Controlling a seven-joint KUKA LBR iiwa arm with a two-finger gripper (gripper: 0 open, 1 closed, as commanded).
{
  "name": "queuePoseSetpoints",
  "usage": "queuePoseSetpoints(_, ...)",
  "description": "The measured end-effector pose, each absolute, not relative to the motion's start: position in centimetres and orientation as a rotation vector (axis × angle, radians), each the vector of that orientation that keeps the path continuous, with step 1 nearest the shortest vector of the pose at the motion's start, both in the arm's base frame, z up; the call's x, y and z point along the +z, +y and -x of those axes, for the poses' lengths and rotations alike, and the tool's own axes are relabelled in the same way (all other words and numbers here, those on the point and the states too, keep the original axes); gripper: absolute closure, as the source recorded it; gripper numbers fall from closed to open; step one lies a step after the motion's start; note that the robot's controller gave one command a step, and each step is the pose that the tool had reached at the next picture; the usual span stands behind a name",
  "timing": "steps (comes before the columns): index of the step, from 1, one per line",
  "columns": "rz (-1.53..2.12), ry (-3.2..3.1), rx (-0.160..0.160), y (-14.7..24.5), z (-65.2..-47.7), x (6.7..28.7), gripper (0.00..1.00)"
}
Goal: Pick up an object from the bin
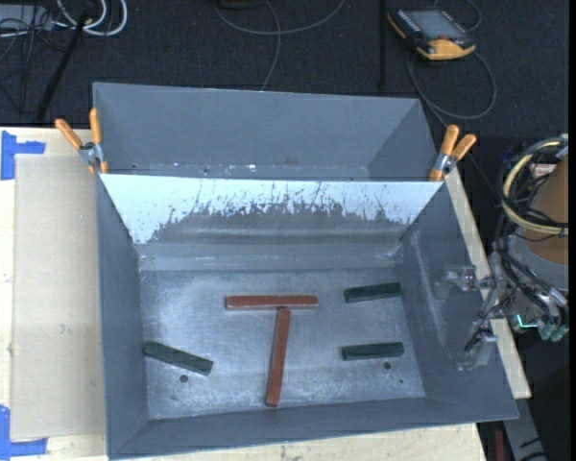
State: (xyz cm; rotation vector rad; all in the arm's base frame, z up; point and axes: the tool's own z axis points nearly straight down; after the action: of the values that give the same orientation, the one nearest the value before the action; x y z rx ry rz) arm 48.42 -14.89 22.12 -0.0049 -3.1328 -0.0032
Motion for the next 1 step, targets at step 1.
queuePoseSetpoints(1, 0.023, -3.135, -0.004, -13.66, -51.02, 8.08, 0.0)
